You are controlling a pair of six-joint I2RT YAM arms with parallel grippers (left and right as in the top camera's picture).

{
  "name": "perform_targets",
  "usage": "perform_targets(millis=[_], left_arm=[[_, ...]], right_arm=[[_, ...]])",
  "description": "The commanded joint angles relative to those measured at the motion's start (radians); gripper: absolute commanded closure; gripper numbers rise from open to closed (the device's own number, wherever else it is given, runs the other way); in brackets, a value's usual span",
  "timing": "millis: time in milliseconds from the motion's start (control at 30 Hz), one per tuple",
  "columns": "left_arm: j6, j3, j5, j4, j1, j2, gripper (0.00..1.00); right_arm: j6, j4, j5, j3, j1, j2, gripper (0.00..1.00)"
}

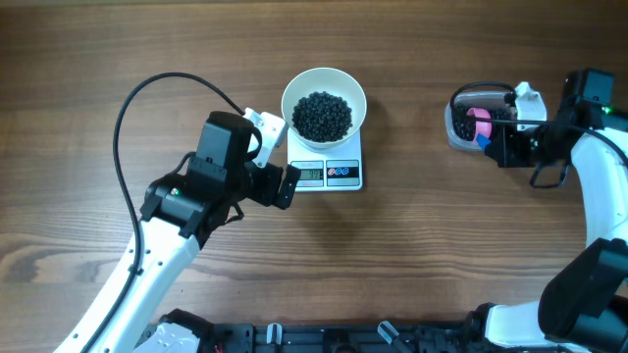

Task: Scoop item into bowl and weigh 150g on scale
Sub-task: 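Drag the scoop through the black beans to refill it, right gripper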

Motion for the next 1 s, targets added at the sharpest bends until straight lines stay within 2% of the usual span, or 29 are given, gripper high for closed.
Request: perform_targets(millis=[0,100,400,967], left_arm=[[-0.006,-0.002,-0.002,0.002,0.004,0.000,0.00],[-0.006,-0.002,-0.002,0.002,0.004,0.000,0.00],[-0.006,-0.002,-0.002,0.002,0.004,0.000,0.00],[-0.006,-0.002,-0.002,0.002,0.004,0.000,0.00]], right_arm=[[-0.002,0.005,-0.085,0.003,-0.010,0.018,0.96],[-0.002,-0.001,-0.156,0.003,-0.029,0.018,0.96],[0.005,0.006,-0.211,0.003,-0.070,0.018,0.96],[0.024,0.029,-0.185,0.003,-0.072,0.019,0.96]])
